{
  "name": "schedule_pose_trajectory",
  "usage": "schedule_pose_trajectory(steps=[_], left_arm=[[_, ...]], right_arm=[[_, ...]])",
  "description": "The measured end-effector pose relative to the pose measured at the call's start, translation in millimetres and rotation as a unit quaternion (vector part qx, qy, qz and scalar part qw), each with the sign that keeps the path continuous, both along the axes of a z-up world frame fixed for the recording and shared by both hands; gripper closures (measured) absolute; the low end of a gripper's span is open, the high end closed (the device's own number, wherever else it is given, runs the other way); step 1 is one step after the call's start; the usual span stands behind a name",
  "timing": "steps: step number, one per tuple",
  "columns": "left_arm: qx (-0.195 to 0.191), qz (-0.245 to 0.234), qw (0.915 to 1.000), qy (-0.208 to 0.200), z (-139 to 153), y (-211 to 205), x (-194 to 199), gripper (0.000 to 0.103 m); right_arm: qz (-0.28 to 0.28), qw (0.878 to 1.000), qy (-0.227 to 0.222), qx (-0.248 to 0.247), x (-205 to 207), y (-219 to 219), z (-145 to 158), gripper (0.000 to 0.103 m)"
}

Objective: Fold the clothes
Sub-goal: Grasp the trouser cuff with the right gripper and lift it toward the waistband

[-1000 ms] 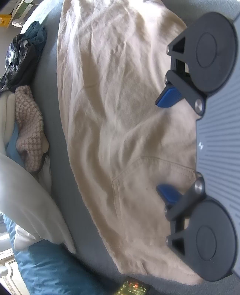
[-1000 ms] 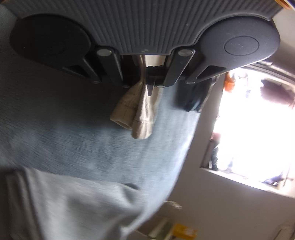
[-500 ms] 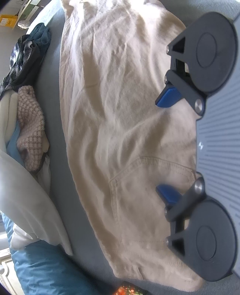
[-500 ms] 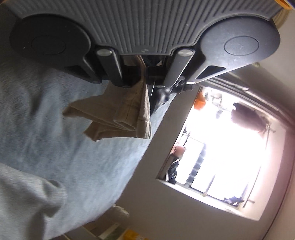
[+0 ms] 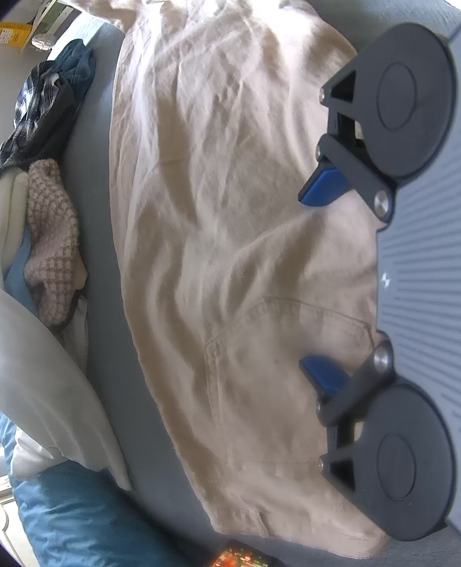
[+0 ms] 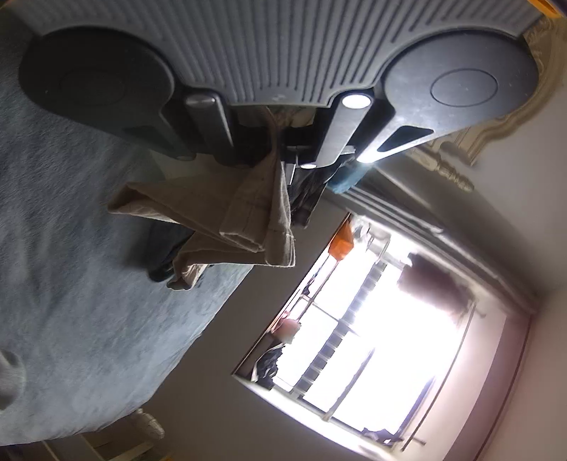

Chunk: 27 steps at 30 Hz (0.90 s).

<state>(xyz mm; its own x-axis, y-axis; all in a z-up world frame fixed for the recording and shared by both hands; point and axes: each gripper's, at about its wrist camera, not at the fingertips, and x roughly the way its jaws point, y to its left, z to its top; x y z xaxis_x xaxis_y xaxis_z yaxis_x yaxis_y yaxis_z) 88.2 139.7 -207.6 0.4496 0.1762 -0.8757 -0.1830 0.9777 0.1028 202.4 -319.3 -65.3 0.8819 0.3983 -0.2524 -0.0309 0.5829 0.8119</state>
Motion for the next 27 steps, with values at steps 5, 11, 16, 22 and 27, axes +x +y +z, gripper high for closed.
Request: schedule_pose_trajectory(steps=[5, 11, 16, 22, 27], left_arm=[[-0.003, 0.004, 0.9999, 0.010, 0, 0, 3, 0.011], [-0.006, 0.007, 0.9998, 0.015, 1, 1, 4, 0.011], [-0.011, 0.008, 0.9998, 0.018, 1, 3, 4, 0.011], [-0.014, 0.006, 0.9997, 0.018, 2, 3, 4, 0.011], [-0.018, 0.007, 0.9996, 0.021, 2, 4, 5, 0.011]], right_arm=[[0.025, 1.000, 0.002, 0.012, -3, 32, 0, 0.100], [0.062, 0.997, 0.017, 0.034, -2, 75, -16, 0.100], [0.101, 0.993, 0.039, 0.043, -9, 119, -36, 0.100], [0.155, 0.985, 0.065, 0.041, -18, 170, -56, 0.100], [0.194, 0.977, 0.083, 0.033, -25, 203, -66, 0.100]])
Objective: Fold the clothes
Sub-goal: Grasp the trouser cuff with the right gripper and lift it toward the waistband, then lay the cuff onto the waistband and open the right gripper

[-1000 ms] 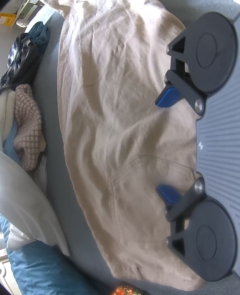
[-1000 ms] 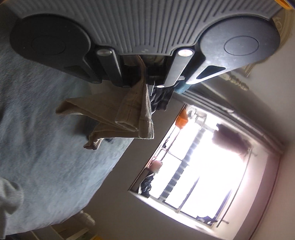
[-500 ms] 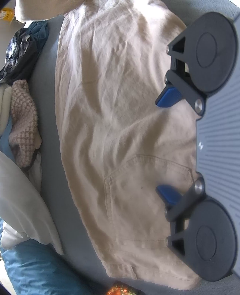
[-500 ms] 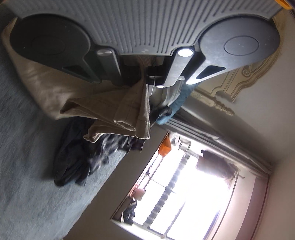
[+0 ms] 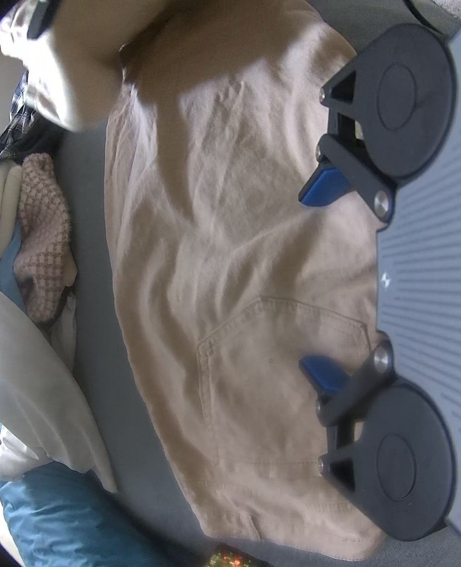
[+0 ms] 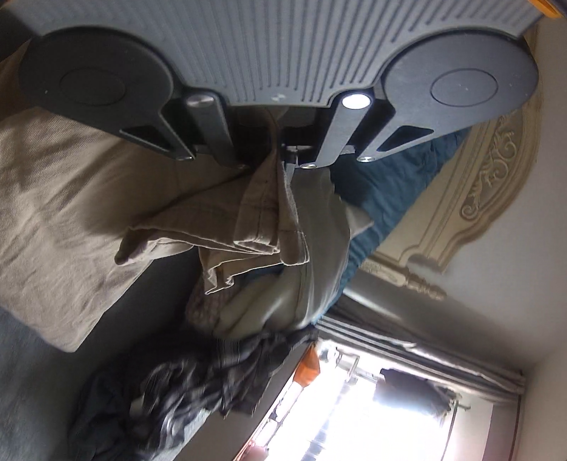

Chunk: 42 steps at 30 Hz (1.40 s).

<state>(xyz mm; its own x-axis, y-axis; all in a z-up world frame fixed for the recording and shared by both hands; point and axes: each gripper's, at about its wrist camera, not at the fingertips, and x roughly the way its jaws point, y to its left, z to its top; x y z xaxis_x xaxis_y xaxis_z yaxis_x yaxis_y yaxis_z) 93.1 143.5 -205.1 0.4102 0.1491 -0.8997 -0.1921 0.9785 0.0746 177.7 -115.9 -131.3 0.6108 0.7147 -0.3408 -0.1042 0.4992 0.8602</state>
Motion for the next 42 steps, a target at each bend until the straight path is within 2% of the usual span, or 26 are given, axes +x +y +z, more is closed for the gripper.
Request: schedule_pose_trajectory(steps=[10, 15, 18, 23, 26, 32, 37, 39, 41, 42], left_arm=[[-0.024, 0.004, 0.9996, -0.011, 8, 11, -3, 0.011], [-0.029, 0.021, 0.9969, -0.071, 39, 39, -22, 0.011], [-0.026, 0.053, 0.9931, -0.102, 48, 67, -41, 0.011], [-0.059, 0.114, 0.9896, -0.065, 18, 112, -51, 0.016], [-0.070, 0.114, 0.9885, -0.071, 6, 115, -57, 0.016], [-0.059, 0.103, 0.9897, -0.081, 5, 109, -61, 0.014], [-0.084, 0.141, 0.9794, -0.117, 34, 129, -99, 0.016], [-0.092, 0.166, 0.9728, -0.133, 44, 142, -119, 0.016], [-0.113, 0.196, 0.9634, -0.144, 49, 158, -138, 0.016], [-0.126, 0.212, 0.9576, -0.148, 50, 167, -148, 0.016]], right_arm=[[0.019, 0.999, 0.028, 0.011, -7, 37, -14, 0.099], [0.036, 0.999, 0.027, 0.009, -8, 56, -14, 0.099], [0.055, 0.998, 0.018, 0.005, -8, 73, -13, 0.099], [0.101, 0.995, 0.013, -0.007, -10, 109, -13, 0.100], [0.115, 0.993, 0.016, -0.012, -12, 122, -15, 0.100], [0.121, 0.992, 0.020, -0.024, -16, 137, -21, 0.099], [0.136, 0.991, -0.005, -0.021, -15, 157, -13, 0.099], [0.163, 0.985, -0.028, -0.040, -17, 177, -8, 0.099], [0.213, 0.972, -0.065, -0.079, -23, 209, -3, 0.099], [0.247, 0.959, -0.085, -0.110, -28, 227, -3, 0.095]])
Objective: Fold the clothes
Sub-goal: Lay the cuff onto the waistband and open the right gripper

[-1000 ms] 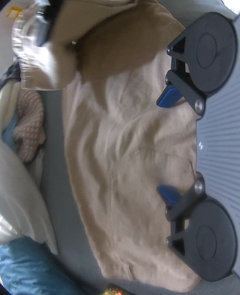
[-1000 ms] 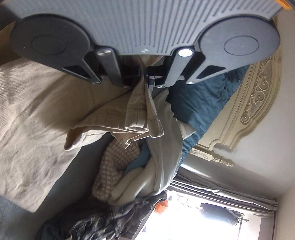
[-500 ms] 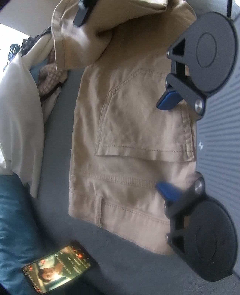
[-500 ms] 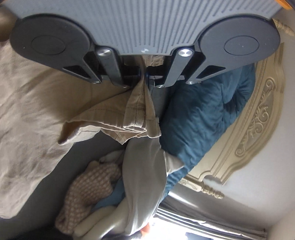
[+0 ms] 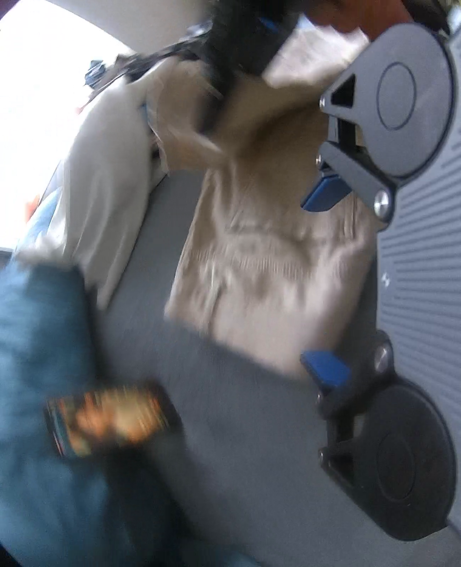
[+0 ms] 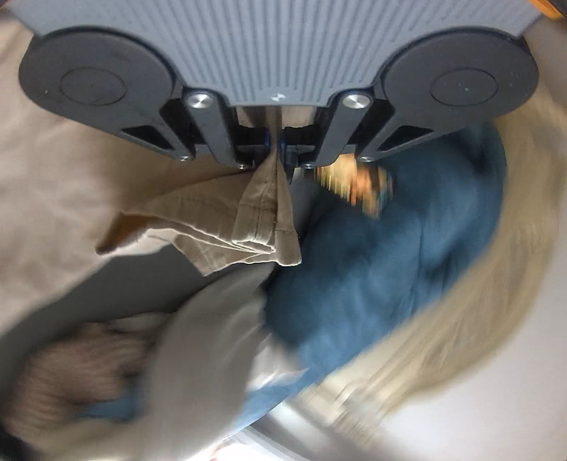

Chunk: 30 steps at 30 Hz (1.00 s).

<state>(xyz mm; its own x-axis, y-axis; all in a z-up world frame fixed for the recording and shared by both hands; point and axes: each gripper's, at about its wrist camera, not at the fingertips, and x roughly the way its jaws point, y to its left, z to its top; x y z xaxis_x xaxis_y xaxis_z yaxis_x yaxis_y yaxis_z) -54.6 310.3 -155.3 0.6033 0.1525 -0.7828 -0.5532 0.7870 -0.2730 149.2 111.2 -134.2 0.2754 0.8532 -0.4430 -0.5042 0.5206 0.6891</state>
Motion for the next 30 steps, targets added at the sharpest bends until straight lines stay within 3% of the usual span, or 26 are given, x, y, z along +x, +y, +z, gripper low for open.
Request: schedule_pose_trajectory(steps=[2, 4, 7, 9, 13, 15, 17, 20, 23, 25, 26, 28, 30], left_arm=[[-0.029, 0.026, 0.9992, -0.009, 0, 15, -14, 0.017], [-0.052, 0.044, 0.9975, -0.017, 0, 24, -21, 0.017], [-0.077, 0.054, 0.9948, -0.039, 1, 28, -24, 0.018], [-0.090, 0.057, 0.9929, -0.052, 2, 29, -23, 0.019], [-0.097, 0.059, 0.9912, -0.069, 4, 27, -18, 0.022], [-0.093, 0.066, 0.9908, -0.073, 6, 27, -21, 0.026], [-0.090, 0.085, 0.9890, -0.081, 7, 33, -27, 0.027], [-0.099, 0.115, 0.9845, -0.087, 6, 46, -40, 0.027], [-0.112, 0.141, 0.9804, -0.081, 3, 57, -52, 0.027], [-0.120, 0.143, 0.9794, -0.076, -1, 61, -55, 0.027], [-0.123, 0.143, 0.9793, -0.074, -2, 62, -55, 0.027], [-0.125, 0.132, 0.9806, -0.073, -5, 63, -52, 0.027], [-0.132, 0.125, 0.9806, -0.074, -8, 62, -45, 0.027]], right_arm=[[0.080, 0.991, -0.055, -0.094, -18, 42, -8, 0.093], [0.129, 0.971, -0.108, -0.172, -39, 69, -19, 0.088], [0.150, 0.954, -0.161, -0.202, -60, 77, -25, 0.085], [0.148, 0.954, -0.174, -0.195, -63, 73, -27, 0.086], [0.141, 0.939, -0.229, -0.212, -68, 77, -32, 0.091], [0.127, 0.942, -0.243, -0.196, -68, 76, -30, 0.098], [0.108, 0.942, -0.269, -0.169, -72, 78, -22, 0.099], [0.119, 0.928, -0.322, -0.142, -84, 96, -10, 0.099], [0.188, 0.907, -0.340, -0.161, -101, 118, -27, 0.099], [0.237, 0.887, -0.338, -0.207, -112, 128, -49, 0.095], [0.241, 0.883, -0.339, -0.218, -116, 126, -55, 0.094], [0.234, 0.885, -0.343, -0.210, -118, 115, -54, 0.091], [0.233, 0.895, -0.324, -0.199, -113, 105, -47, 0.068]])
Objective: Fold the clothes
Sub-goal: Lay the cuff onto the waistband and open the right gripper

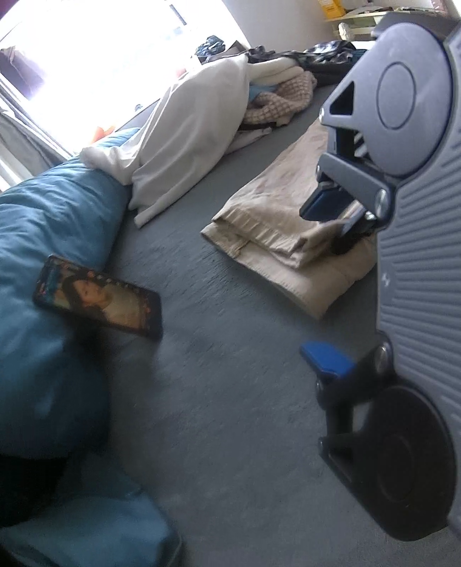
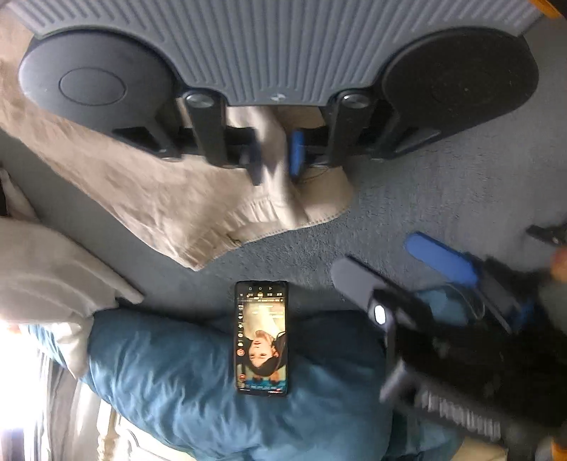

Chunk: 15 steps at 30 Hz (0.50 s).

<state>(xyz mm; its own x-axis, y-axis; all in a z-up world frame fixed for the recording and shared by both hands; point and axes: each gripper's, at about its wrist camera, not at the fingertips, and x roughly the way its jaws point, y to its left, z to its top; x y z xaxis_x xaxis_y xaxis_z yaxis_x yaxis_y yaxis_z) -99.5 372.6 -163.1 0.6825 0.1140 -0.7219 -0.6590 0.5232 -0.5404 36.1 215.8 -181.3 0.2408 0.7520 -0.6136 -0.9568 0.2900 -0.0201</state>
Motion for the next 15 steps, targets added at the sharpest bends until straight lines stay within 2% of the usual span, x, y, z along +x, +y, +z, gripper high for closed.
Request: schedule_pose_trajectory(steps=[2, 5, 9, 10, 12, 13, 15], left_arm=[[-0.001, -0.013, 0.9999, -0.010, 0, -3, 8, 0.027], [0.017, -0.043, 0.9989, -0.006, 1, -10, 21, 0.028], [0.037, -0.071, 0.9965, 0.025, -2, -18, 35, 0.046], [0.039, -0.074, 0.9962, 0.025, -2, -20, 36, 0.047], [0.039, -0.081, 0.9957, 0.022, -3, -24, 37, 0.048], [0.039, -0.085, 0.9954, 0.022, -3, -26, 38, 0.048], [0.043, -0.091, 0.9946, 0.027, -4, -31, 40, 0.048]], right_arm=[[0.004, 0.999, 0.029, 0.020, 3, -13, 8, 0.057], [-0.001, 0.996, 0.080, 0.039, 14, -41, 20, 0.057], [-0.049, 0.989, 0.129, 0.050, 29, -85, 27, 0.057], [-0.070, 0.986, 0.141, 0.052, 34, -99, 30, 0.057], [-0.114, 0.974, 0.187, 0.063, 47, -131, 35, 0.057], [-0.138, 0.963, 0.221, 0.071, 55, -145, 34, 0.057], [-0.189, 0.933, 0.292, 0.092, 68, -171, 26, 0.057]])
